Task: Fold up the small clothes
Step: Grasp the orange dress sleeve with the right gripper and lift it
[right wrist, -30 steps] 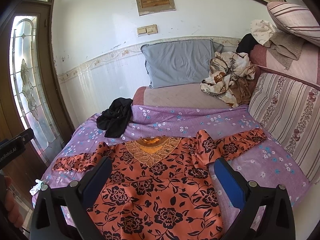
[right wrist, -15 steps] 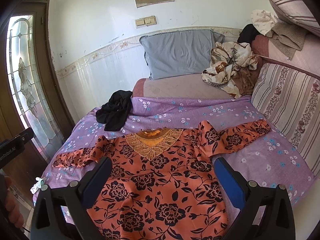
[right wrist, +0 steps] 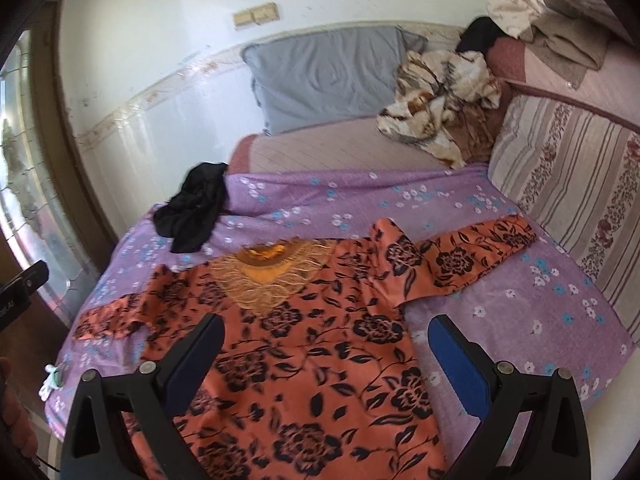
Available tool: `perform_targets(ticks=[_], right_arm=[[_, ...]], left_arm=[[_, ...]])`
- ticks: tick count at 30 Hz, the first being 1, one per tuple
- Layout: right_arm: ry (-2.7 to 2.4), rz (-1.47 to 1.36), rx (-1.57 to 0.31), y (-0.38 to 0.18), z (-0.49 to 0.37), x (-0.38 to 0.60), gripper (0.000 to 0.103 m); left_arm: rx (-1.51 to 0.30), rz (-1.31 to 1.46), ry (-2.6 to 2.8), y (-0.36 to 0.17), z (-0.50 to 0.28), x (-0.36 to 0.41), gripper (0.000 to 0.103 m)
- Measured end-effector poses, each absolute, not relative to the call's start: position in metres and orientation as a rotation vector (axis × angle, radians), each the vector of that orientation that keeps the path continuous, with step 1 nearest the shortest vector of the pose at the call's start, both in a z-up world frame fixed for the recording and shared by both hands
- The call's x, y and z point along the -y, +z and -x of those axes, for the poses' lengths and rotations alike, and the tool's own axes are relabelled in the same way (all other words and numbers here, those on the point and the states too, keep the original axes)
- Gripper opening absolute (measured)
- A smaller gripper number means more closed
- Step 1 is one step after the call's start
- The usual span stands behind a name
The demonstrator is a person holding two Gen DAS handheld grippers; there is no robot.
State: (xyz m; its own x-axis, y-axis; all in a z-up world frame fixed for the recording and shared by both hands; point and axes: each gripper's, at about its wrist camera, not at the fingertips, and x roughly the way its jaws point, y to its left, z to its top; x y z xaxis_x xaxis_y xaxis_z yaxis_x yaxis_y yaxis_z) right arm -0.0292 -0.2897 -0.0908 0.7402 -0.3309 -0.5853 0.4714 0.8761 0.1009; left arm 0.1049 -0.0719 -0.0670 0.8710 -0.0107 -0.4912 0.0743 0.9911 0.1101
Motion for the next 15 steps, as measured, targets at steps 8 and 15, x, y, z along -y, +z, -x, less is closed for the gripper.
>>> perform_targets(ticks=[8,15], right_arm=[[-0.41,-0.577,-0.573,-0.129,0.009,0.469,0.103],[-0.5,-1.072,-0.423,-0.209,0.035,0.667,0.079]], left_arm=[[-0.782,-0.192,-0.168,-0.173,-0.201,0.139,0.103],[-0.99,-0.215,-0.221,-0.259,-0.237,0.179,0.103]])
